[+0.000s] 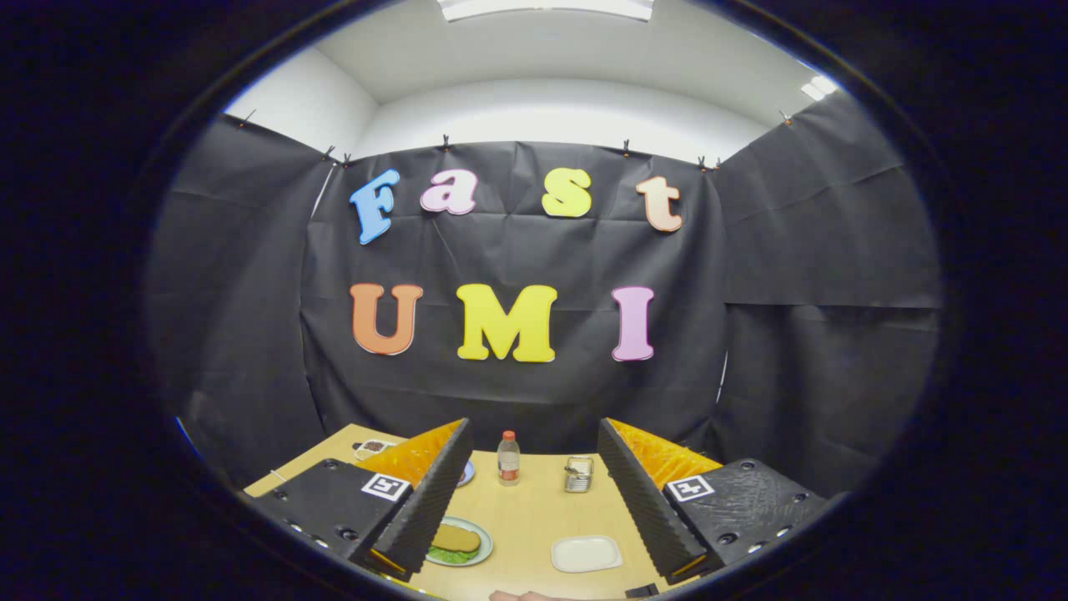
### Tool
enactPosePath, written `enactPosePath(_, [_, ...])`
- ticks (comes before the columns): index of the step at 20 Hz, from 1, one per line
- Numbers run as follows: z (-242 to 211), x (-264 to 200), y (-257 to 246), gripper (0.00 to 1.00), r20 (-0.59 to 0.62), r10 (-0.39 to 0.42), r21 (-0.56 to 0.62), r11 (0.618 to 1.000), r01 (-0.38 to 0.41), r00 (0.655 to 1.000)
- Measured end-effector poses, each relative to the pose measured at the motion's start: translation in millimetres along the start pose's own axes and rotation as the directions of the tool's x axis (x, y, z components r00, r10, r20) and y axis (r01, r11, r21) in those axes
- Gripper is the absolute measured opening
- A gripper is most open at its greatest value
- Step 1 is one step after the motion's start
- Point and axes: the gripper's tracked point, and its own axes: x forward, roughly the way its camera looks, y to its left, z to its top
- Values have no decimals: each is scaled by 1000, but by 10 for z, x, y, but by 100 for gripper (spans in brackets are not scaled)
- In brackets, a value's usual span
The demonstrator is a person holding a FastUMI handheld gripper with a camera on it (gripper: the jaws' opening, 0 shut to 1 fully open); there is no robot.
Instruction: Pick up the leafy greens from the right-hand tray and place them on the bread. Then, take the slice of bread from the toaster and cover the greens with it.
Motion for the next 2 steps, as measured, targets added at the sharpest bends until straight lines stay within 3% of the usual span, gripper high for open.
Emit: enactPosePath(2, [6, 42, -49, 96, 0, -4, 11, 1000, 4, 1000])
